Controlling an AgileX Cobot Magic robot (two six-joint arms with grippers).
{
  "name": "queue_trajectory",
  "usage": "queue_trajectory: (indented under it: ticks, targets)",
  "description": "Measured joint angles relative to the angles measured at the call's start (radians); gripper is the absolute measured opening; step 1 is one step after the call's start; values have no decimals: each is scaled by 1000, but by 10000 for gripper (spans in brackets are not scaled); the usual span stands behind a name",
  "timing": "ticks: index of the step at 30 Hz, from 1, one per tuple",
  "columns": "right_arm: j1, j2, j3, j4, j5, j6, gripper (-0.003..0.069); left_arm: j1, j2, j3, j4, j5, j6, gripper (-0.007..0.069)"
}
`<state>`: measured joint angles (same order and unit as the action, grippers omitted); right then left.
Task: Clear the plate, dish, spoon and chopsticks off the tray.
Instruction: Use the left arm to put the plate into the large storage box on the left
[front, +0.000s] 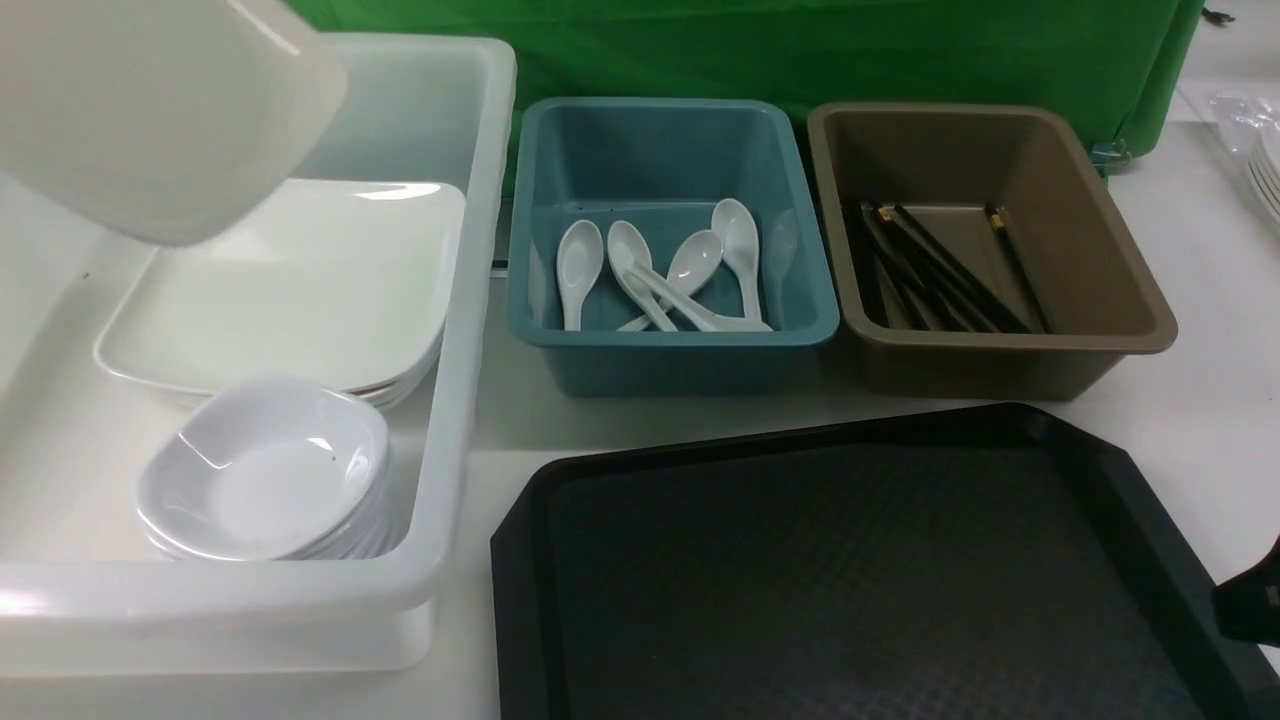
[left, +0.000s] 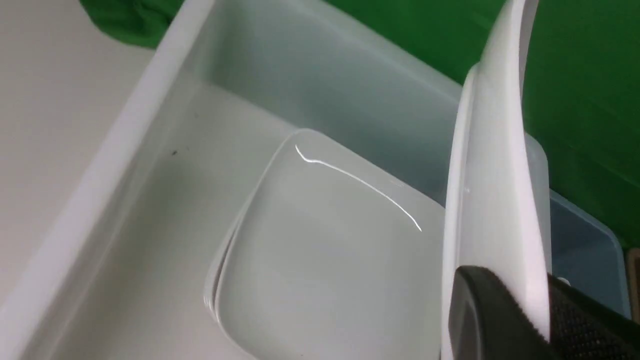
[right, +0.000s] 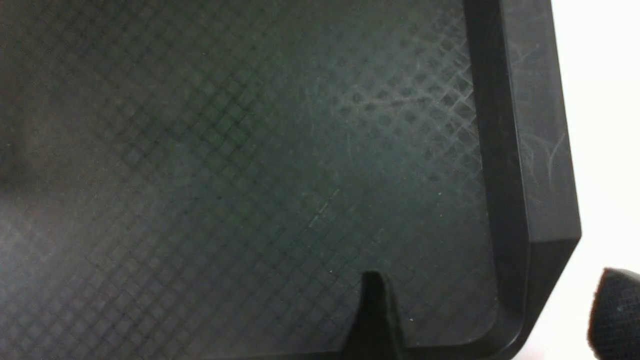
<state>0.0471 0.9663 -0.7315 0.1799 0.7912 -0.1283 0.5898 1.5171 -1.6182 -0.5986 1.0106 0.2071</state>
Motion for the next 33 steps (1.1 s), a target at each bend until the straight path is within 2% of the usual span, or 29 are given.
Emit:
queue_trajectory:
  ticks: [5,7,10,15,21,26,29,32,33]
  targets:
    - [0,0,0,0,-1,0,554,-13,15,220,-203,-190,127,31]
    - [0,0,0,0,-2,0,554,-29,32,274,-245,-260,155,31]
    - [0,0,0,0,-7,0,554,-68,78,331,-260,-345,206,31]
    - [0,0,1,0,-8,0,554,-137,166,348,-266,-397,229,31]
    - [0,0,1,0,-8,0,554,-189,209,348,-209,-486,224,23]
    - [0,0,1,0,-8,12,554,-190,223,348,-169,-487,216,25]
    - [0,0,1,0,-8,17,554,-190,239,348,-82,-478,212,74]
    - [0,0,1,0,-8,19,554,-190,258,348,15,-468,188,181]
    - [0,0,1,0,-8,19,554,-190,259,348,21,-468,184,190]
